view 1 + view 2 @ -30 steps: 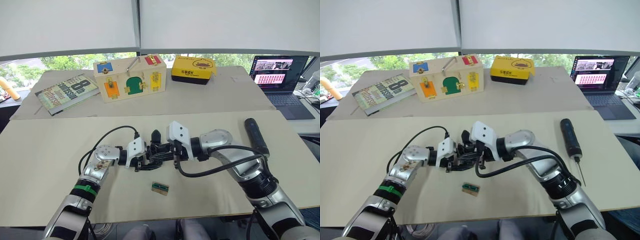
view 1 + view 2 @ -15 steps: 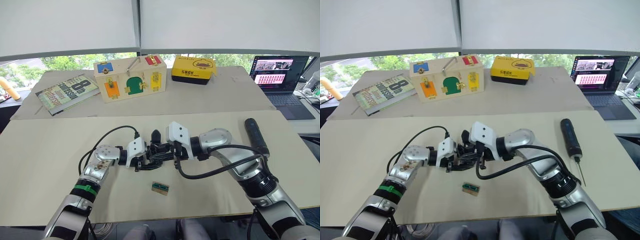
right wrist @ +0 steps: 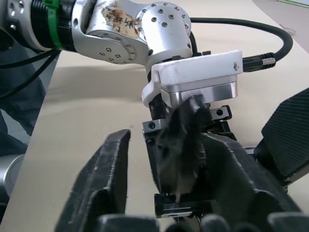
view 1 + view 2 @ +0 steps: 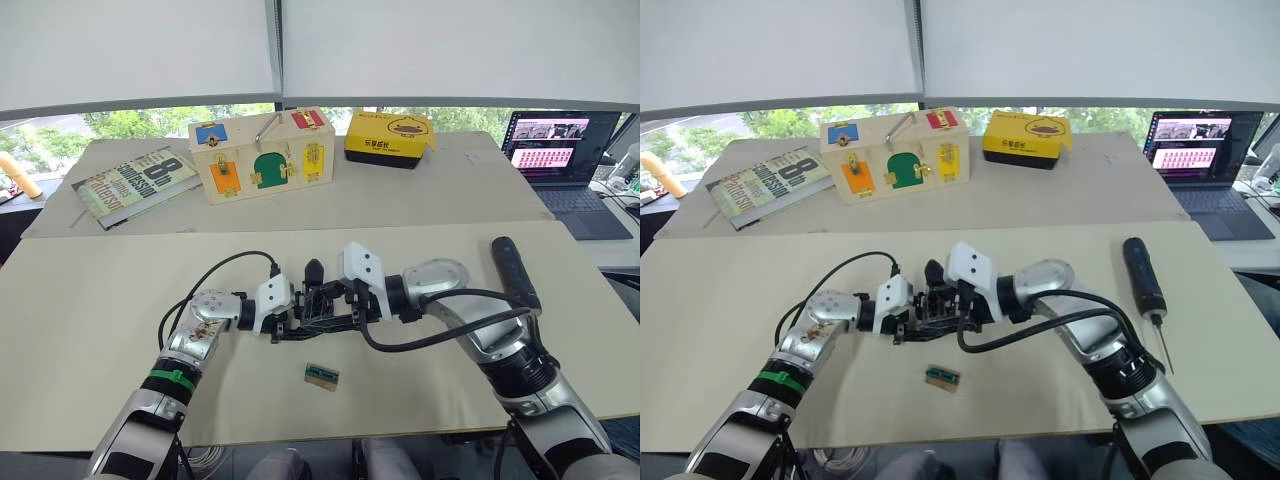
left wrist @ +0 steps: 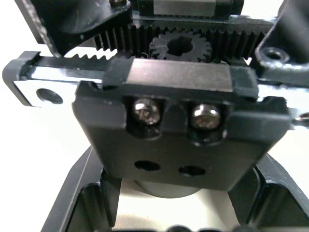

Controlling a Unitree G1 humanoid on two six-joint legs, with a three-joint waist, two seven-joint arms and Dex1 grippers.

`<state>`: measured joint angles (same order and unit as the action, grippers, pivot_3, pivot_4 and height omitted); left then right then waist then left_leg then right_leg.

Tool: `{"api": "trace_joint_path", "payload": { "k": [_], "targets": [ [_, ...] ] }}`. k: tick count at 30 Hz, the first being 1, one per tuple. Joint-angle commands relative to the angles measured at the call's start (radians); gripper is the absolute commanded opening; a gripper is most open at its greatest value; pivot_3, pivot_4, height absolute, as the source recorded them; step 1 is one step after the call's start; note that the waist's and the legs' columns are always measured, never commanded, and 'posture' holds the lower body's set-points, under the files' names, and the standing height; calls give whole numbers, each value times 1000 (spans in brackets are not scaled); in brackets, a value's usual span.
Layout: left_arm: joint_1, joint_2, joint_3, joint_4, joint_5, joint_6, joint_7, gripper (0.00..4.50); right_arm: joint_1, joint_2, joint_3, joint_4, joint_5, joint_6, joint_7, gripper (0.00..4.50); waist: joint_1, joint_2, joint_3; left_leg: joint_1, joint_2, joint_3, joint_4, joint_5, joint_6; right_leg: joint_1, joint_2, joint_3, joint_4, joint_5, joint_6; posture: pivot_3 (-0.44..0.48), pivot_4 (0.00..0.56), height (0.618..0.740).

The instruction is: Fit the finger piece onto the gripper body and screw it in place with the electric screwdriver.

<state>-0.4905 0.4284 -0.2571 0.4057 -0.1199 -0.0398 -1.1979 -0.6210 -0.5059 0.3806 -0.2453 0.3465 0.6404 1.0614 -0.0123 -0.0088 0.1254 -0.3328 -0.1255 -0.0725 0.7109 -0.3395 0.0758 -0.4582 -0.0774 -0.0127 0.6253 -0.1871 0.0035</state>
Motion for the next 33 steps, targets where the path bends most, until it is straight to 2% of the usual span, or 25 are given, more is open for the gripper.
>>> {"api": "trace_joint_path", "payload": {
  "k": [1, 7, 9, 11, 12, 26, 33],
  "targets": [
    [34, 11, -24, 44, 36, 18, 5, 2361, 10, -30, -41, -61, 27, -35, 34, 2437, 1, 0, 0, 0, 0, 0, 0, 0, 0, 0, 0, 0, 0, 0, 0, 0, 150, 740],
    [26, 3, -17, 71, 39, 7, 25, 2361, 50, -33, -96, -76, 63, -104, 52, 2437, 2, 0, 0, 0, 0, 0, 0, 0, 0, 0, 0, 0, -1, 0, 0, 0, 150, 740],
    [26, 0, -12, 75, 35, 11, 28, 3417, 65, -24, -113, -80, 70, -134, 54, 2474, 3, 0, 0, 0, 0, 0, 0, 0, 0, 1, 0, 0, -1, 0, 0, 0, 150, 740],
    [26, 2, -13, 75, 40, 2, 32, 4236, 75, -23, -119, -80, 66, -150, 48, 2474, 3, 0, 0, 0, 0, 0, 0, 0, 0, 1, 0, 0, -1, 0, 0, 0, 150, 740],
    [27, 3, -13, 73, 40, 0, 32, 4446, 80, -24, -121, -78, 61, -162, 46, 2474, 3, 0, 0, 0, 0, 0, 0, 0, 0, 1, 0, 0, -1, 0, 0, 0, 150, 740],
    [94, 67, 29, -6, -3, -10, -4, 4446, 176, -51, -186, -74, 63, -235, 28, 2474, -1, 0, 0, 0, 1, 0, -1, 0, 0, 0, 1, 0, -1, 0, 0, 0, 150, 740],
    [165, 144, 120, -115, -124, 46, -62, 4446, 264, -95, -266, -109, 105, -271, 40, 2474, 0, 1, 1, 0, 1, 0, -1, -1, 0, -1, 1, 0, -1, 0, 0, 0, 150, 740]
  ]
}}
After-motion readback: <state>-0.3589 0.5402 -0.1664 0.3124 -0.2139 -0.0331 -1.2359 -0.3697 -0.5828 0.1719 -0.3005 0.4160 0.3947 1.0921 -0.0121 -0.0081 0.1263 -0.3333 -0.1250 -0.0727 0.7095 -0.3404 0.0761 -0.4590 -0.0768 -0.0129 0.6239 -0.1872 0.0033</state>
